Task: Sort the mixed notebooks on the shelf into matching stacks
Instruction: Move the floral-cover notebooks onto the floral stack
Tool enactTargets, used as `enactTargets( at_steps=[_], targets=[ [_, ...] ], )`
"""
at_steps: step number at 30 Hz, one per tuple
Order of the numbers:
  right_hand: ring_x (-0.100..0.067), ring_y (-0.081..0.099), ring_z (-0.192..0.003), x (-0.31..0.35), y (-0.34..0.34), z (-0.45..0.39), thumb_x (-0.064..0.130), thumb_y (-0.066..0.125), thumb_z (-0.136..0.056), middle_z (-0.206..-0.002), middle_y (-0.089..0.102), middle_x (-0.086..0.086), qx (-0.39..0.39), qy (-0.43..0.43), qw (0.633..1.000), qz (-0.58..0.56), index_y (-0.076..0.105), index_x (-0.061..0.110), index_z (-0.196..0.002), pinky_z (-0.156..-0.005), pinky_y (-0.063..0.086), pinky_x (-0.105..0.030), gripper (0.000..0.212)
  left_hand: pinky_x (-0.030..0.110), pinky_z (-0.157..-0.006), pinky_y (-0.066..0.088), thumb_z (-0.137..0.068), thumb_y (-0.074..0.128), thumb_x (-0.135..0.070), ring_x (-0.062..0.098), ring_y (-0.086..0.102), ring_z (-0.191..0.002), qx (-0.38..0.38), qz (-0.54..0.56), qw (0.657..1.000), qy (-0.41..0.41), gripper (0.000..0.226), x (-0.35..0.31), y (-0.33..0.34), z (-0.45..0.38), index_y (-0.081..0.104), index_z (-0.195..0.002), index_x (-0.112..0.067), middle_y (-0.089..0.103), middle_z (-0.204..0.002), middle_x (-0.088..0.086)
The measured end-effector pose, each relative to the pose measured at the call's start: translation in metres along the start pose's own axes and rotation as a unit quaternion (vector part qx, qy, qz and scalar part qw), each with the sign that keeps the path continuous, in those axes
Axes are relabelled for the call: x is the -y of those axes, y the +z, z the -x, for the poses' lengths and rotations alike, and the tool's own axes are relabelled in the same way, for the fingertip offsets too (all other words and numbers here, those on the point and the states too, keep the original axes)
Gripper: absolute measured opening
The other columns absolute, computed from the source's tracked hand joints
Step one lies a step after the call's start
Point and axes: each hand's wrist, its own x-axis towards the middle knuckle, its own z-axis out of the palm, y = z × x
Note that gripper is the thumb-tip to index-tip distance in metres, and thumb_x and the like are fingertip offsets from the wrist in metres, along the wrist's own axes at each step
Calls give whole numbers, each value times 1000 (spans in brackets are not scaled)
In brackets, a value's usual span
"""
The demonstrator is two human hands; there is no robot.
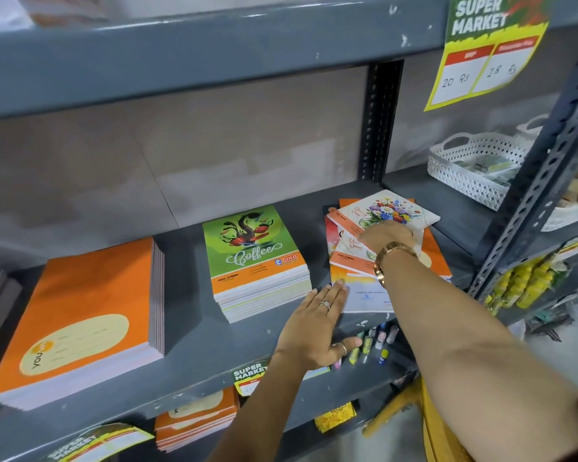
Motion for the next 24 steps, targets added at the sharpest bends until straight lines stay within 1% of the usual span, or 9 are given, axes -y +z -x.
enactTargets(
  at_steps=[3, 5, 9, 11, 15, 18, 20, 22, 24],
  targets=[
    [-33, 47, -127, 2, -3, -7, 18, 57, -89, -138, 49, -17, 22, 8, 1000, 8, 48, 2, -131, -107, 41, -41, 46, 33, -120, -4, -88, 34, -62, 18, 1, -149, 1, 0, 1000, 0, 86, 0, 0, 0, -3, -150, -17, -2, -161, 1],
    [-31, 50, -123, 5, -9, -6, 32, 58, -89, -136, 52, -11, -4, 24, 996, 89, 51, 6, -128, -101, 42, -40, 47, 33, -120, -4, -88, 34, -63, 19, 1, -149, -1, -3, 1000, 2, 86, 0, 0, -1, -3, -150, -16, -2, -161, 2],
    [-30, 53, -116, 12, -11, -12, 30, 59, -89, -132, 55, -10, 33, 18, 983, 182, 53, 9, -126, -84, 44, -39, 43, 33, -120, -5, -88, 34, -64, 19, 2, -149, -2, -2, 1000, 1, 87, 0, 0, 0, -4, -150, -17, -2, -161, 2],
    [-29, 54, -104, 12, -11, -18, 26, 58, -90, -129, 56, -10, 45, 19, 978, 203, 53, 12, -127, -75, 40, -38, 40, 33, -120, -5, -87, 34, -64, 19, 1, -149, 0, -1, 1000, -1, 87, 0, 0, 0, -4, -150, -17, -3, -161, 2],
    [-23, 47, -85, 11, -10, -24, 17, 54, -92, -107, 57, -10, 59, 4, 969, 239, 53, 10, -127, -73, 40, -36, 36, 31, -118, -8, -87, 33, -64, 18, -1, -149, -1, -4, 1000, 0, 87, -1, 0, 0, -5, -150, -17, -4, -161, 1],
    [-24, 50, -92, 15, -15, -20, 13, 49, -94, -118, 58, -13, 58, -2, 971, 230, 49, 3, -130, -78, 42, -33, 37, 28, -116, -13, -88, 35, -62, 16, -2, -149, -5, -2, 1000, 2, 86, -2, -2, 0, -4, -150, -17, -4, -161, 1],
    [-26, 52, -112, 20, -19, -16, 14, 42, -97, -132, 53, -14, 45, 4, 977, 207, 46, 0, -132, -92, 43, -35, 38, 28, -115, -14, -88, 36, -61, 16, -2, -149, -7, 1, 1000, 2, 86, -2, -4, 1, -4, -150, -17, -4, -161, 1],
    [-27, 48, -124, 22, -22, -17, 24, 41, -97, -138, 49, -11, 5, 24, 987, 159, 48, 7, -130, -101, 40, -36, 38, 29, -114, -16, -88, 36, -61, 16, -3, -149, -4, 2, 1000, 0, 86, -3, -5, 1, -4, -150, -17, -5, -161, 0],
    [-26, 50, -123, 21, -18, -19, 36, 47, -92, -135, 52, -8, -27, 37, 989, 140, 50, 13, -128, -99, 41, -33, 43, 30, -115, -16, -88, 37, -61, 16, -4, -149, -2, 3, 1000, -5, 87, -3, -5, 1, -5, -150, -18, -5, -161, 0]
  ],
)
